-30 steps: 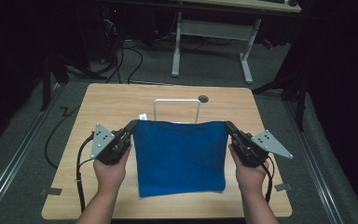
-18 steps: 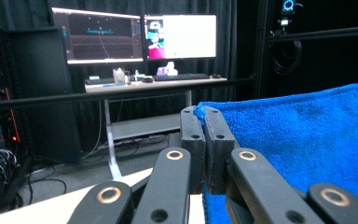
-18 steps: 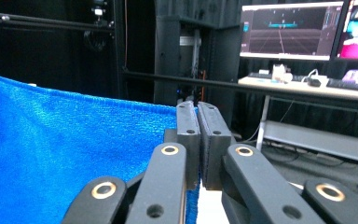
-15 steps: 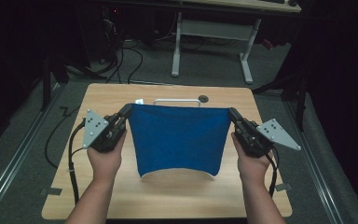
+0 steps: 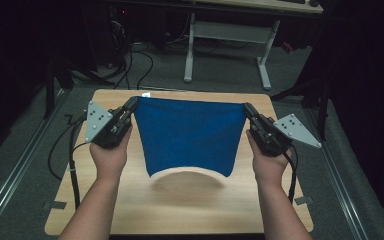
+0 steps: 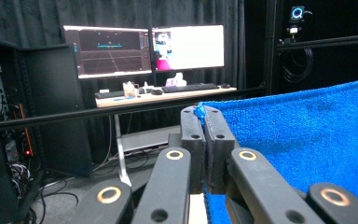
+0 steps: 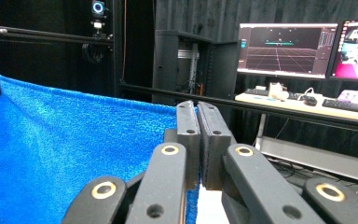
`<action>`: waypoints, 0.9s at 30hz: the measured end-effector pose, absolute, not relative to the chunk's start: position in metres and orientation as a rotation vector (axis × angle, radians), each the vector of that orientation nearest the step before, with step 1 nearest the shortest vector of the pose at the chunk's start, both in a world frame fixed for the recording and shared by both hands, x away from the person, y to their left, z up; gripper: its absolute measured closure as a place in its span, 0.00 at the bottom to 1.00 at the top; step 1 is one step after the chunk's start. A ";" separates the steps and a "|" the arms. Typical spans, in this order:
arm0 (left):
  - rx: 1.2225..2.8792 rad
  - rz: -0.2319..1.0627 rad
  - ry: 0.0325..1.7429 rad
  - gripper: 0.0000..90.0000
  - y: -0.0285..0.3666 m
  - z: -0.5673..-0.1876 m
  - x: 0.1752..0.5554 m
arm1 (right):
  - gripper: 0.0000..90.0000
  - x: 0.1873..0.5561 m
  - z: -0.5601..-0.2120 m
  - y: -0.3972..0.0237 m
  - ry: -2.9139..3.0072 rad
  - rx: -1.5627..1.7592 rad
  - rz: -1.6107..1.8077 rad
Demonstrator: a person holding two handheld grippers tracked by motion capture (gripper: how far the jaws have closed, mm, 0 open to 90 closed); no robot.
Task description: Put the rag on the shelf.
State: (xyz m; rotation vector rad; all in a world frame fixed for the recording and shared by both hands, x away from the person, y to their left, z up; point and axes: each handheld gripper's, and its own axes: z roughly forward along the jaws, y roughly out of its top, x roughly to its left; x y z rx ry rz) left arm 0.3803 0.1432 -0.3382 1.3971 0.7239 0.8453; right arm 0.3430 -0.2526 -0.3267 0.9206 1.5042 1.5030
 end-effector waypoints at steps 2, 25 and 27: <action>1.395 0.846 0.722 0.99 0.143 -0.338 0.382 | 0.99 0.345 -0.327 -0.253 1.503 0.928 1.503; 1.448 0.895 0.733 0.99 0.131 -0.304 0.439 | 0.99 0.390 -0.298 -0.254 1.486 0.974 1.459; 1.446 0.905 0.727 0.99 0.132 -0.301 0.445 | 0.99 0.396 -0.294 -0.253 1.480 0.968 1.455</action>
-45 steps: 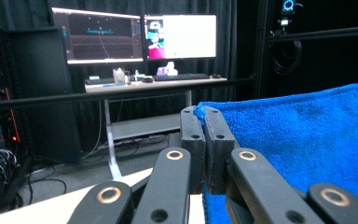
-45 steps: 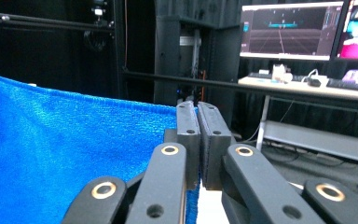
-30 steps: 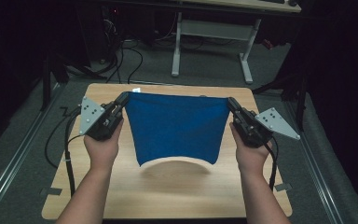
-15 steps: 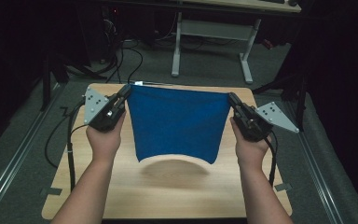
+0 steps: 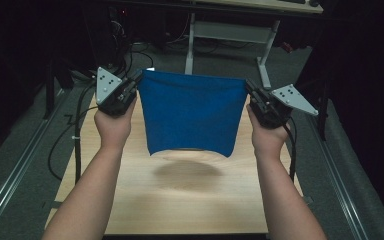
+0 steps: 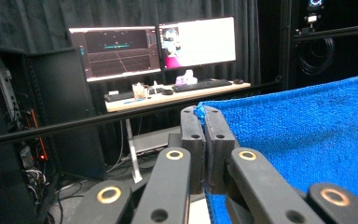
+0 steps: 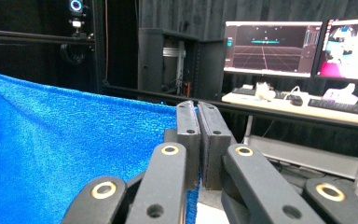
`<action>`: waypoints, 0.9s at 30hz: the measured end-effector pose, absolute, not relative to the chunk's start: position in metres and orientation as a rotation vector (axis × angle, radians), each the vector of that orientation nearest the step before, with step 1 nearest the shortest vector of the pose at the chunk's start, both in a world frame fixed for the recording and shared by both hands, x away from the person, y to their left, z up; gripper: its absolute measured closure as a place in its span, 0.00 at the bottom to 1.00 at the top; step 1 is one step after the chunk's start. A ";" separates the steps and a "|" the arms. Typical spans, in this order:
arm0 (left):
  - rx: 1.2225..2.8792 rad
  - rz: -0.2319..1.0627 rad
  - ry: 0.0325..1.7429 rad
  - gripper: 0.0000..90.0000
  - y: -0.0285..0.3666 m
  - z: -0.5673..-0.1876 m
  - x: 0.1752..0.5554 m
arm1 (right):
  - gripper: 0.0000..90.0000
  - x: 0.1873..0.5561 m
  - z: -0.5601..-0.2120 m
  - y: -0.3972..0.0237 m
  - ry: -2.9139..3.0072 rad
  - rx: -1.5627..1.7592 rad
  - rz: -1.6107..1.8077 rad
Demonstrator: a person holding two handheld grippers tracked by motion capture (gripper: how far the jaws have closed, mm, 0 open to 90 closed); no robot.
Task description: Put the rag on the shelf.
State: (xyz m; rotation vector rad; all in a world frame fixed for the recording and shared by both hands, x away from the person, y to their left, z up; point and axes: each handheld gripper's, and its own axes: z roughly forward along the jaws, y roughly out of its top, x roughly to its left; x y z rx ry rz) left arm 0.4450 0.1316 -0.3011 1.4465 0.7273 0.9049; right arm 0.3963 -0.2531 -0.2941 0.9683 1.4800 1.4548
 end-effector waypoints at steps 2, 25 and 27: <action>1.450 0.910 0.726 0.99 0.132 -0.298 0.451 | 0.99 0.402 -0.291 -0.252 1.481 0.965 1.453; 1.577 0.920 0.802 0.98 0.123 -0.323 0.527 | 0.99 0.487 -0.306 -0.250 1.554 1.026 1.317; 1.589 0.910 0.813 0.98 0.123 -0.328 0.533 | 0.99 0.494 -0.310 -0.250 1.573 1.032 1.295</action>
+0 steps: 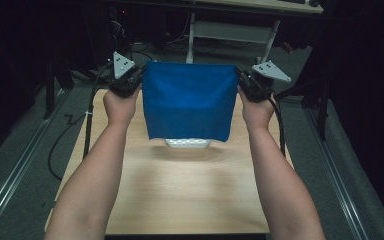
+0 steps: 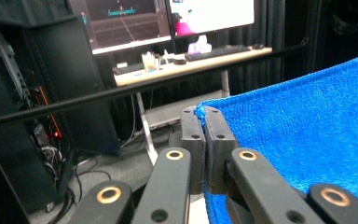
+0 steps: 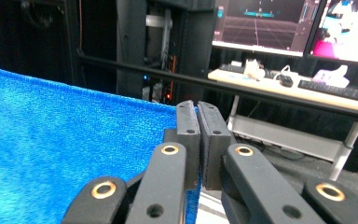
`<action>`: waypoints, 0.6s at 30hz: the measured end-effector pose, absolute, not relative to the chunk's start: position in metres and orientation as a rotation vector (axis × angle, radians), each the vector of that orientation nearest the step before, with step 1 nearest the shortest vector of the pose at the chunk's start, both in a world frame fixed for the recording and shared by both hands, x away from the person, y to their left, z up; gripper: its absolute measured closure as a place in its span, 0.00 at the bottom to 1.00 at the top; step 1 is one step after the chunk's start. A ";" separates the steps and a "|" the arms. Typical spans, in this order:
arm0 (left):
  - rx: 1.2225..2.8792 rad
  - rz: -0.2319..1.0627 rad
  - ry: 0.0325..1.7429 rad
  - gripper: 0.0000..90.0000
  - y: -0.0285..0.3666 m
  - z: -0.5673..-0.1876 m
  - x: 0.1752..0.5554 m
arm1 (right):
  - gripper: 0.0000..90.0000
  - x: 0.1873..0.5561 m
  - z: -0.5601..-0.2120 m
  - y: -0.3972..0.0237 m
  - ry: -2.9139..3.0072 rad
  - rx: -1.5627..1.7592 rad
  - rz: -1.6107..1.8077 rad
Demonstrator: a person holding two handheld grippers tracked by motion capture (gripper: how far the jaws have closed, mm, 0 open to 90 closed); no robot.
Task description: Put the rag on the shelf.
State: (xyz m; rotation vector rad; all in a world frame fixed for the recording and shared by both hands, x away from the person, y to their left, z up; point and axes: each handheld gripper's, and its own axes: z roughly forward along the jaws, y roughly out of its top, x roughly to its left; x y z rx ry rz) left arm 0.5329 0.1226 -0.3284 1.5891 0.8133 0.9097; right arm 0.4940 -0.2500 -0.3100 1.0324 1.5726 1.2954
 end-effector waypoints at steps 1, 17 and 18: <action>1.595 0.908 0.817 0.99 0.122 -0.330 0.535 | 0.99 0.498 -0.313 -0.250 1.579 1.038 1.290; 1.736 0.786 0.889 0.98 0.119 -0.413 0.548 | 0.99 0.523 -0.377 -0.254 1.716 1.127 1.199; 1.742 0.772 0.893 0.99 0.119 -0.418 0.547 | 0.99 0.523 -0.381 -0.255 1.726 1.138 1.199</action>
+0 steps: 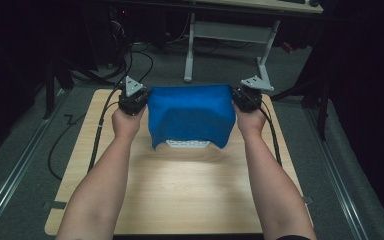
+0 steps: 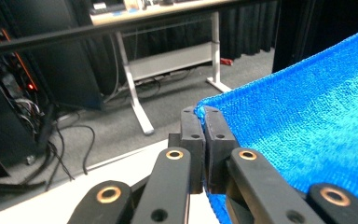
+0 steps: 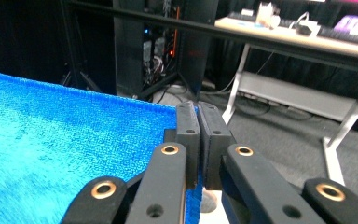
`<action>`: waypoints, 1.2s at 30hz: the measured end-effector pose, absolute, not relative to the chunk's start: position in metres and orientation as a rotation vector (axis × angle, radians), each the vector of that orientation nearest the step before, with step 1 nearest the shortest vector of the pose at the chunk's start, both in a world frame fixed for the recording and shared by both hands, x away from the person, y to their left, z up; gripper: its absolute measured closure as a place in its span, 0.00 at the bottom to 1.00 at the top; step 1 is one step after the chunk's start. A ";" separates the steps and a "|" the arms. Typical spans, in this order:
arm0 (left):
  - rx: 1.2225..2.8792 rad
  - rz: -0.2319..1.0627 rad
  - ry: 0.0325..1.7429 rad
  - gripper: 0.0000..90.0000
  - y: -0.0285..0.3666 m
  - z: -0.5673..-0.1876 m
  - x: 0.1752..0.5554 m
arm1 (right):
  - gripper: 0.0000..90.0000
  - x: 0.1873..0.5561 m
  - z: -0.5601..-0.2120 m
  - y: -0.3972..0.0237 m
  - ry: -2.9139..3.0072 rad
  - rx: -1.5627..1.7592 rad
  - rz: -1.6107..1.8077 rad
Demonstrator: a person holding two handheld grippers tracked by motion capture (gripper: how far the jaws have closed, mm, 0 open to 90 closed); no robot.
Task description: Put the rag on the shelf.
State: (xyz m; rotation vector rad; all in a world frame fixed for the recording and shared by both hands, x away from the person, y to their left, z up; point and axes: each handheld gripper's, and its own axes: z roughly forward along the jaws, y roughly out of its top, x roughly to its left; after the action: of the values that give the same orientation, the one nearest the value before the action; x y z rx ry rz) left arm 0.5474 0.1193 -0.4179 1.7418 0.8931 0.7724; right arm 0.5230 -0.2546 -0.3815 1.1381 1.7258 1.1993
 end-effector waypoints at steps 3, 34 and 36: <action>1.755 0.743 0.906 0.98 0.119 -0.432 0.545 | 0.99 0.523 -0.395 -0.256 1.747 1.153 1.195; 1.844 0.579 1.000 0.98 0.117 -0.499 0.522 | 0.98 0.503 -0.477 -0.261 1.836 1.310 1.180; 1.844 0.576 1.005 0.98 0.117 -0.501 0.522 | 0.98 0.502 -0.479 -0.261 1.840 1.311 1.178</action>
State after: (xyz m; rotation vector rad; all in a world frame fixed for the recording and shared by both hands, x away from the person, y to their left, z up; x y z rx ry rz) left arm 0.5221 0.1172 -0.5012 1.8444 1.0052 0.5762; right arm 0.5023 -0.2607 -0.4787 1.3109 1.8397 1.1780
